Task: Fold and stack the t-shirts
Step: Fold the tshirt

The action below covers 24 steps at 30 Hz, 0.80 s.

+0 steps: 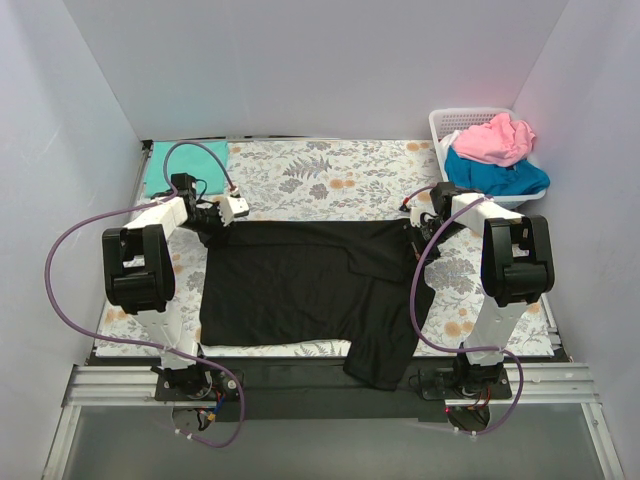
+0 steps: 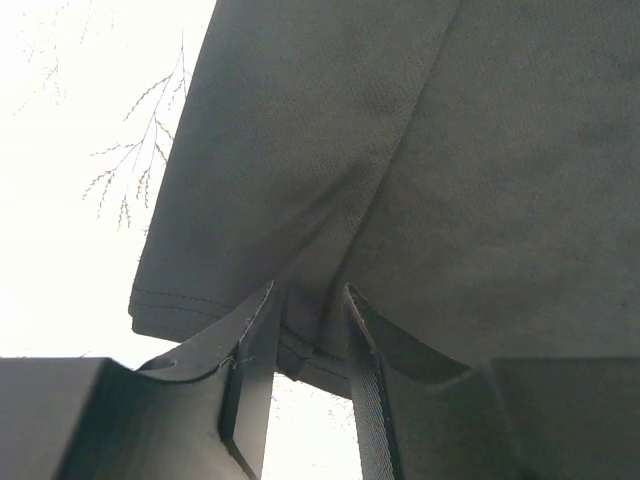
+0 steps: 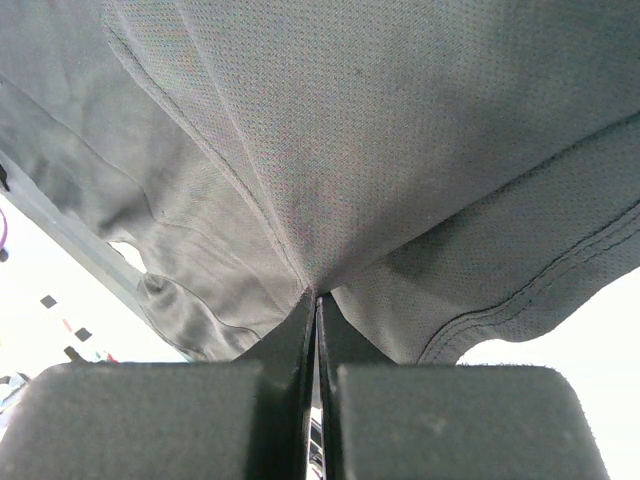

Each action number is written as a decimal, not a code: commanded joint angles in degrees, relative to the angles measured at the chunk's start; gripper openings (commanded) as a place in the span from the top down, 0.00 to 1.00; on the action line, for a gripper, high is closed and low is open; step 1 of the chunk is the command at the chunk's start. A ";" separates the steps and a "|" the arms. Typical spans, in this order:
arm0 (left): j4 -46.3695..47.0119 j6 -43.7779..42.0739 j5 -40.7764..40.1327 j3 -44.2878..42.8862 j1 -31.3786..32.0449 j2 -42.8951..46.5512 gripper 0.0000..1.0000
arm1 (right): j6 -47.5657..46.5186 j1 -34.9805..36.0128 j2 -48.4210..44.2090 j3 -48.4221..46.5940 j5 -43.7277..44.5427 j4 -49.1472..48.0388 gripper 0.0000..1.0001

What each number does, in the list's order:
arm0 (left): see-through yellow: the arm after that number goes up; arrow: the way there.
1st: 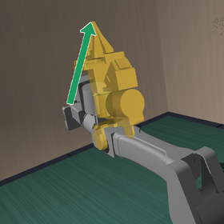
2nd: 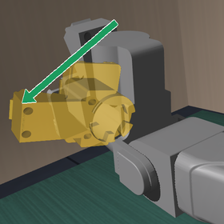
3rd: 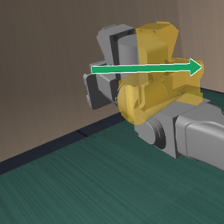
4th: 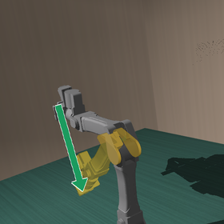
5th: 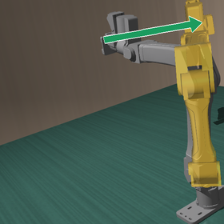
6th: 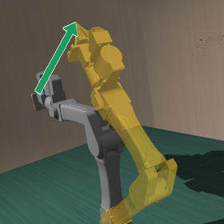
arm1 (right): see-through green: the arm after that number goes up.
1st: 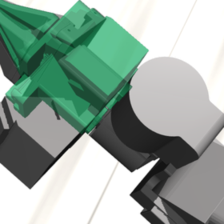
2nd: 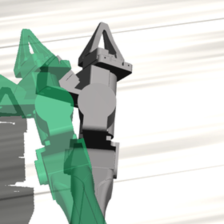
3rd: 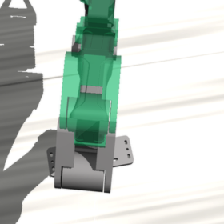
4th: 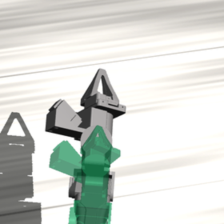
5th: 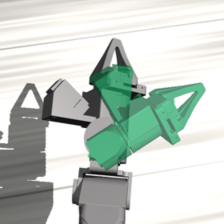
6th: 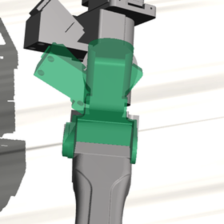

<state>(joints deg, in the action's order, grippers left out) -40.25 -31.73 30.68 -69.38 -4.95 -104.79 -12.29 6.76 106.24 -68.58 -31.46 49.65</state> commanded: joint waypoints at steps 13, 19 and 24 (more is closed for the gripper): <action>-0.27 -4.40 -1.93 -0.14 -0.85 -0.94 0.67 | -0.98 -0.17 0.90 -2.18 0.26 2.30 0.99; -0.44 -5.19 -2.55 0.04 -0.94 -1.29 0.66 | -0.98 -0.17 1.08 -2.26 0.44 2.30 0.99; -0.53 -4.57 -1.41 -0.66 -1.29 -0.94 0.89 | -0.98 -0.26 0.82 -2.44 0.35 2.73 0.99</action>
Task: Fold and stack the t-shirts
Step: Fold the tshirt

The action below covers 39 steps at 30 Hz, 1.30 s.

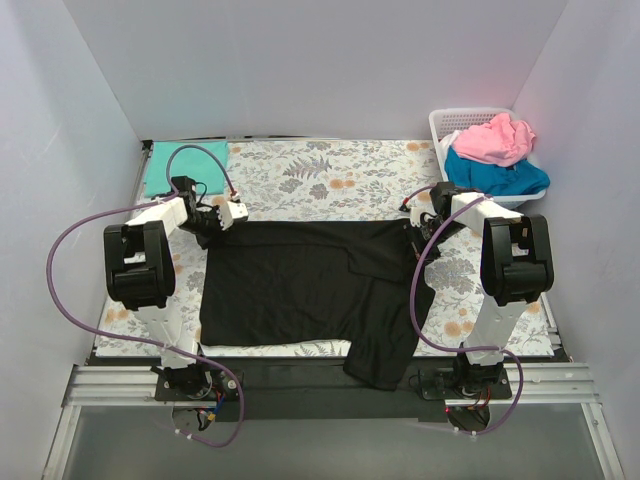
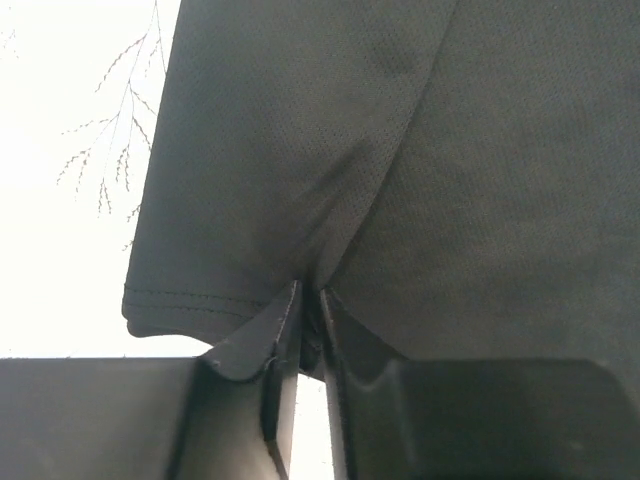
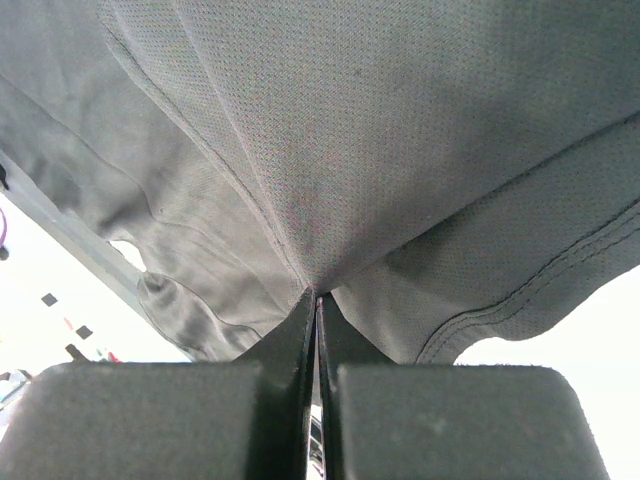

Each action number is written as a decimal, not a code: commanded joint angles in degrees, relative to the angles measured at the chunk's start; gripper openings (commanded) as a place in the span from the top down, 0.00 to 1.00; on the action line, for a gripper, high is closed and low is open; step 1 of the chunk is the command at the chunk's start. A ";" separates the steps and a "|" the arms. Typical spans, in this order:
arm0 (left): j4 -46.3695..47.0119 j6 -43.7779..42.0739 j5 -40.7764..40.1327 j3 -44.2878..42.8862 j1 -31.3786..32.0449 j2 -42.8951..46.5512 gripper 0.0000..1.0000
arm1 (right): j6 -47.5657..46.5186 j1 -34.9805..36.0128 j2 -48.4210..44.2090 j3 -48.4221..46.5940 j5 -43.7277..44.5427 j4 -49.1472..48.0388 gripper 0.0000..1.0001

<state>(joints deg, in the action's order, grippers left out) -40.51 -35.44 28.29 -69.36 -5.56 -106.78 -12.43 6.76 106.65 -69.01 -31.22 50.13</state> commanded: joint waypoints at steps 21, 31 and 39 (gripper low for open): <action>-2.99 -4.46 0.71 3.62 -1.65 6.94 1.00 | -1.99 -0.17 -2.24 -1.56 0.81 4.98 0.99; -1.94 -4.29 -0.26 4.76 -1.73 5.62 1.00 | -2.34 -0.17 -1.27 -0.77 1.25 5.07 0.99; 0.79 -3.23 -0.96 4.85 -2.17 5.36 1.00 | -2.96 -0.35 -1.80 -1.30 2.83 5.95 0.99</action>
<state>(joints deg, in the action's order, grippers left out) -41.36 -38.41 27.88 -64.53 -6.87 -102.63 -14.22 6.76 106.43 -69.95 -29.08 54.11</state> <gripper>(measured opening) 0.010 0.020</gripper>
